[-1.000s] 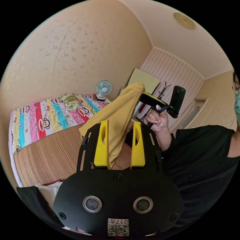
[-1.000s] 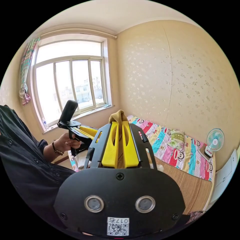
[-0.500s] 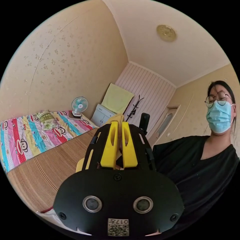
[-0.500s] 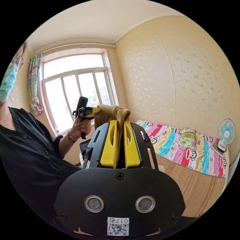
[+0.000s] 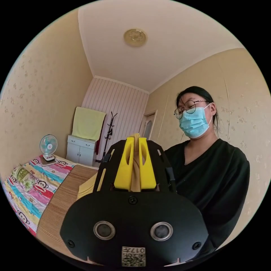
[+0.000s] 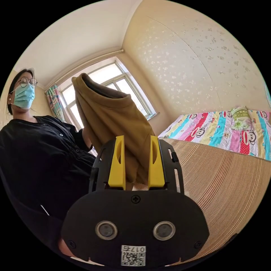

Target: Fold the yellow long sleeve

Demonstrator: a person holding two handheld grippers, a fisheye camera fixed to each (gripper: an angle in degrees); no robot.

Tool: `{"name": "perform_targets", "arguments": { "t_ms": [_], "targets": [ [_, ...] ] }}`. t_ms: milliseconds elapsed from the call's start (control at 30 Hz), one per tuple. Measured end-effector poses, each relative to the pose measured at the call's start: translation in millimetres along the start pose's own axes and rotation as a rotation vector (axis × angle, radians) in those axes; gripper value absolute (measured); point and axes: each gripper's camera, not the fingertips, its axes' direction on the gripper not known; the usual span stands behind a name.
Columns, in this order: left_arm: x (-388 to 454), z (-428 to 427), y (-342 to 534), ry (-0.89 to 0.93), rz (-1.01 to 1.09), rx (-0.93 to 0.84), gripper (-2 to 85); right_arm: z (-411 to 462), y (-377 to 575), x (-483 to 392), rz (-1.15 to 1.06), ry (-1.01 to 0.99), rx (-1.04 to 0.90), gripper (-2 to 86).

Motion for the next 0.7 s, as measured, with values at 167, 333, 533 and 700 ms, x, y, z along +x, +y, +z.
{"name": "perform_targets", "arguments": {
  "t_ms": [167,333,533,700],
  "targets": [
    [13.9,-14.1,-7.5,0.158,0.051,0.057,0.8,33.6,-30.2,42.4,0.031,-0.144,-0.052,14.8],
    [27.2,-39.9,-10.3,0.166,0.040,0.075,0.8,73.8,-48.8,76.1,0.051,-0.679,-0.213,11.8],
    [50.5,-96.1,-2.7,0.018,0.003,0.090,0.9,40.0,-48.7,44.8,-0.070,-0.790,-0.214,4.1],
    [74.8,-147.6,7.5,-0.178,-0.050,0.098,0.8,-65.5,-64.8,30.6,-0.067,-0.489,-0.049,2.7]
  ]
}}
